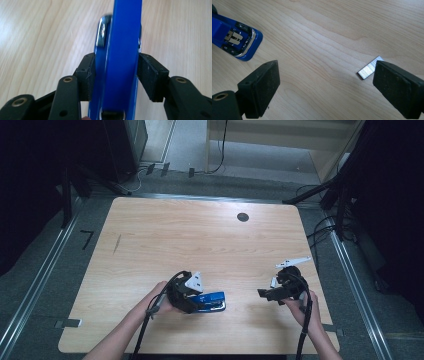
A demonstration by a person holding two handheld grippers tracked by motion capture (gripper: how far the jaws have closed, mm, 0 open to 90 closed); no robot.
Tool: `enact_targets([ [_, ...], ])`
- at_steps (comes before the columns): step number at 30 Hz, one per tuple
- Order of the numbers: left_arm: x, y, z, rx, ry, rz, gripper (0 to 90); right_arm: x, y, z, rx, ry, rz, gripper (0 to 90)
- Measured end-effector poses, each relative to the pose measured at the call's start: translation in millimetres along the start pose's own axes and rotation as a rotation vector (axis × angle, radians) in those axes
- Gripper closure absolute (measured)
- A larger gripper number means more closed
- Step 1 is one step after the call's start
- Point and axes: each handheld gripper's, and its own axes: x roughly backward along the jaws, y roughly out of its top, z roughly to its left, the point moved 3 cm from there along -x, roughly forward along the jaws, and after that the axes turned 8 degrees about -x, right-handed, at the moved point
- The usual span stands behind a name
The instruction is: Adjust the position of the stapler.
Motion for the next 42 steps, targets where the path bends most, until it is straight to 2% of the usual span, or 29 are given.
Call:
enact_targets([
  [3, 2.0, -9.6, -0.8, 0.01, 0.008, 0.019, 58.3, -0.5, 1.1, 2.2, 0.011, 0.001, 0.002, 7.4],
  [4, 1.7, -10.6, -1.6, 0.015, 0.0, 0.007, 60.5, -0.7, 1.5, 3.0, 0.006, -0.001, 0.001, 7.4],
  [8, 0.7, -9.5, -2.9, -0.051, 0.01, 0.011, 65.1, -2.1, 2.1, 3.2, 0.01, 0.002, 0.005, 7.4],
  [12, -1.1, -8.3, 0.4, -0.084, -0.012, -0.005, 66.5, -2.9, 1.7, 3.3, 0.01, -0.002, 0.008, 7.4],
  [19, -8.0, 1.2, 4.9, -0.164, -0.011, -0.022, 66.7, -1.2, -1.4, 3.0, 0.008, -0.007, 0.012, 7.4],
  [22, -10.0, 3.3, 7.1, -0.174, -0.019, -0.028, 66.6, -0.7, -3.5, 0.2, 0.0, -0.008, 0.017, 7.4],
  [24, -10.9, 3.6, 9.8, -0.172, -0.032, -0.031, 66.5, -0.8, -4.6, -0.7, -0.006, -0.01, 0.017, 7.4],
  [25, -12.0, 3.5, 11.0, -0.157, -0.044, -0.045, 66.4, -0.8, -5.0, -1.0, -0.005, -0.012, 0.018, 7.4],
  [27, -11.6, 3.7, 12.3, -0.15, -0.049, -0.038, 66.2, -0.6, -5.5, -0.9, -0.005, -0.014, 0.019, 7.4],
  [29, -11.9, 4.4, 12.8, -0.115, -0.059, -0.042, 65.0, 0.1, -5.7, -0.8, -0.001, -0.016, 0.016, 7.4],
  [34, -12.9, 11.0, 13.4, -0.03, -0.028, -0.046, 41.7, 1.1, -5.9, -1.2, -0.003, -0.019, 0.013, 7.4],
  [36, -14.6, 13.0, 11.8, -0.024, -0.014, -0.031, 34.6, 1.1, -5.5, -1.4, 0.004, -0.017, 0.01, 7.4],
  [37, -15.7, 14.2, 10.0, -0.007, -0.01, -0.031, 31.2, 1.3, -5.3, -1.2, 0.005, -0.017, 0.009, 7.4],
  [42, -17.7, 21.0, 6.2, 0.04, 0.028, -0.038, 21.6, 1.6, -4.7, -0.2, 0.006, -0.017, 0.01, 7.4],
])
